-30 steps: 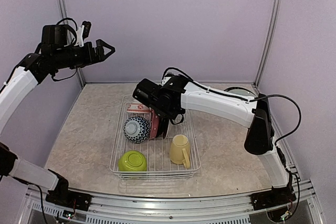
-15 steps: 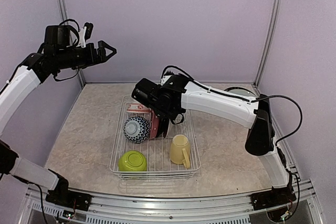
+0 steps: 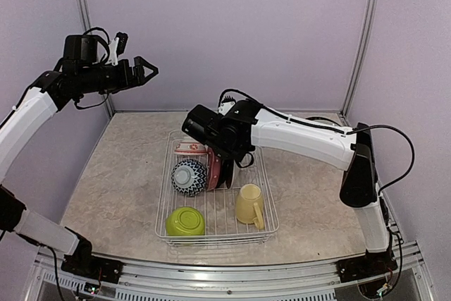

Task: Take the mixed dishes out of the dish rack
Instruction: Grab the plate from the dish rack.

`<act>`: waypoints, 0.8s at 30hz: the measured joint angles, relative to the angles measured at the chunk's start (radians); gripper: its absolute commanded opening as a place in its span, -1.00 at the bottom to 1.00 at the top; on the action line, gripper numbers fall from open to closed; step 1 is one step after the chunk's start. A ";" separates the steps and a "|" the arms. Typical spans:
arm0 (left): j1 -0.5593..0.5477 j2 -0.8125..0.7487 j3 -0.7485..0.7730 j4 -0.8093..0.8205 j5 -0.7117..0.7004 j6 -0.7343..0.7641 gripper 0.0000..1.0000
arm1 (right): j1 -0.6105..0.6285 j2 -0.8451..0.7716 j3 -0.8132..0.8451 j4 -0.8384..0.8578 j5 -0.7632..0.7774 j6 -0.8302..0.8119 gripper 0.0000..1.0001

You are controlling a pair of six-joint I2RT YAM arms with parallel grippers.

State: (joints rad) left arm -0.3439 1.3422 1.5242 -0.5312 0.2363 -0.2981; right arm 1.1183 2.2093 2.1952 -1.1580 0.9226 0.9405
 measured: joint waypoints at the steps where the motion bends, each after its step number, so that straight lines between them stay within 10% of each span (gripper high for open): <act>1: 0.000 0.000 0.000 0.000 0.000 0.000 0.98 | 0.000 -0.008 -0.015 0.011 -0.001 -0.010 -1.00; 11: 0.000 0.004 0.000 0.000 0.011 -0.003 0.98 | -0.053 -0.186 -0.313 0.276 -0.082 -0.124 -1.00; 24: 0.000 0.015 0.000 0.000 0.020 -0.011 0.98 | -0.040 -0.154 -0.232 0.239 -0.059 -0.241 -1.00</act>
State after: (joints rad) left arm -0.3439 1.3575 1.5242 -0.5316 0.2562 -0.3096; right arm 1.0786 2.0556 1.9629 -0.9192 0.8635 0.6991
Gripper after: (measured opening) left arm 0.990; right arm 0.064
